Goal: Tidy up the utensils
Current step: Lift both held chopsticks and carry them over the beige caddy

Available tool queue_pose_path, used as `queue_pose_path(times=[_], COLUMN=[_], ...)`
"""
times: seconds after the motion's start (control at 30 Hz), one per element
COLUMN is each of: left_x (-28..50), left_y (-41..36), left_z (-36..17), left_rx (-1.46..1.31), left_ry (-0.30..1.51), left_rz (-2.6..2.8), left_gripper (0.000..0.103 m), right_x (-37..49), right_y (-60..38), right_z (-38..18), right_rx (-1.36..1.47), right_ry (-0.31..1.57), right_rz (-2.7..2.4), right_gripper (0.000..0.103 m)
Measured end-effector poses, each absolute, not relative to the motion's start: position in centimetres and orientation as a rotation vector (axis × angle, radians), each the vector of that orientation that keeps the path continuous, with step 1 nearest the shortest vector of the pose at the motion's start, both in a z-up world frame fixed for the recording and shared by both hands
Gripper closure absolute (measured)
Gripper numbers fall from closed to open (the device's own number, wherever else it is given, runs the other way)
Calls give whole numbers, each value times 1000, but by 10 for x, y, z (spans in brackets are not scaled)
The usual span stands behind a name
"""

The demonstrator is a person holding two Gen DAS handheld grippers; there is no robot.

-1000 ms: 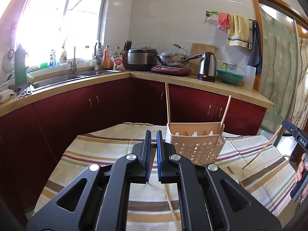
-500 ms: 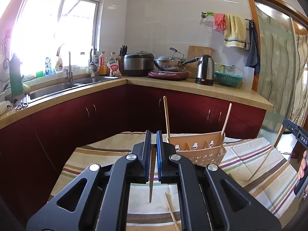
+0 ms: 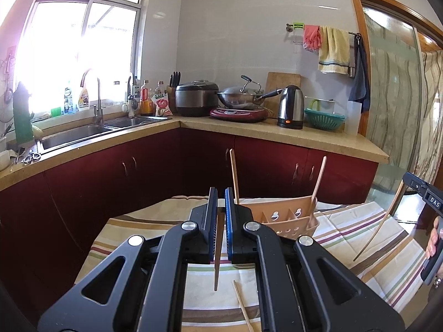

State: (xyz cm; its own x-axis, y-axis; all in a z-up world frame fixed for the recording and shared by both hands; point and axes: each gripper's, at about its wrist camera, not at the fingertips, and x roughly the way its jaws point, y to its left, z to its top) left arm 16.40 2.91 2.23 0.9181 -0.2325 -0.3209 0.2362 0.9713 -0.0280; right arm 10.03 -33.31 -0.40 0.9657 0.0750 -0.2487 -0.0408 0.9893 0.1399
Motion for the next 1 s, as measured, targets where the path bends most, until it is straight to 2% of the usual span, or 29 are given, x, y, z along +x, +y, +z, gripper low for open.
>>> queue_pose_path(times=[1.0], left_x=[175], left_y=[-8], left_z=[139], left_rx=[20], left_ry=[129], left_rz=[-358], left_gripper=[97], right_x=[138], right_y=[-290], right_z=[96], right_rx=[173], right_ry=[72], right_rz=[261], right_gripper=[98])
